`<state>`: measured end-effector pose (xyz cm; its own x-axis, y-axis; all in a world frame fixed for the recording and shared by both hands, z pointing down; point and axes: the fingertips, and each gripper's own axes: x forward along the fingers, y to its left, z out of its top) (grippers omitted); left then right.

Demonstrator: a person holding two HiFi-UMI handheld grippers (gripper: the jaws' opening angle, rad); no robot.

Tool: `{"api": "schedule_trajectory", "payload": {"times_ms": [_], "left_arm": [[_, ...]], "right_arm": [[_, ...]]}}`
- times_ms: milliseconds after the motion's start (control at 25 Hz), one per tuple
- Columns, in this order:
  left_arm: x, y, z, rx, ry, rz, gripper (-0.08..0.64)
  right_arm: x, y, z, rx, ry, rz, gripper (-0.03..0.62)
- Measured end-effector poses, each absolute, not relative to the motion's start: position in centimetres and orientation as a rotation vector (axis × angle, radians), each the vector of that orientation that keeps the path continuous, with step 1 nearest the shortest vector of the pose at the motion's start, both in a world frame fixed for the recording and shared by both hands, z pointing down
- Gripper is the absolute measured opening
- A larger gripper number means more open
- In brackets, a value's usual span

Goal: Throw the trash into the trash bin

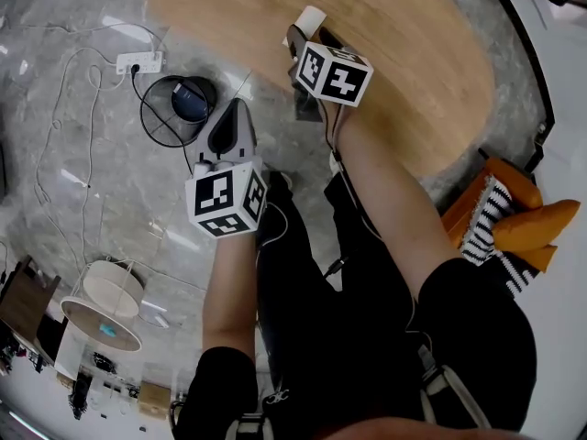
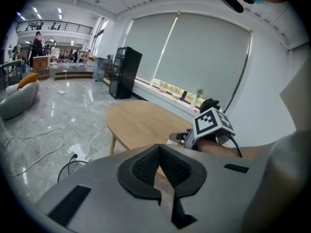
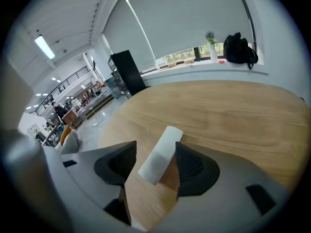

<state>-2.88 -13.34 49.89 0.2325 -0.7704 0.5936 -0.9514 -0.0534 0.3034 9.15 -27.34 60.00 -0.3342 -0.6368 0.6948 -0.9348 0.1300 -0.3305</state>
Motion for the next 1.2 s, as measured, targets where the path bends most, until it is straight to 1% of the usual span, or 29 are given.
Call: {"api": "schedule_trajectory", "payload": {"times_ms": [160,280,440,560,960,1200], "left_arm": [[-4.2,-12.8,50.4,1.849,-1.586,0.37,0.012],[-4.7,-12.5,50.6,1.844,-1.586,0.375,0.012],[-4.8,-12.3,50.8,1.843,-1.586,0.376,0.012],[-4.7,-12.5,50.7,1.846,-1.584,0.367,0.012],[-2.7,-13.4,50.6,1.874,-1.571,0.335,0.012],[-1.8,-13.0,50.9,1.869,-1.553,0.319,0.012]], "right_arm": [[9.1,-27.5,63.0,1.558,-1.906,1.133,0.225],[8.7,-27.5,63.3,1.558,-1.899,1.099,0.224],[8.2,-27.3,60.9,1.546,-2.008,0.983,0.186],[8.2,-26.5,58.3,1.547,-2.108,0.907,0.175],[8.5,-20.3,49.4,1.459,-2.366,0.483,0.146],[8.0,-18.7,47.6,1.4,-2.416,0.454,0.132]]}}
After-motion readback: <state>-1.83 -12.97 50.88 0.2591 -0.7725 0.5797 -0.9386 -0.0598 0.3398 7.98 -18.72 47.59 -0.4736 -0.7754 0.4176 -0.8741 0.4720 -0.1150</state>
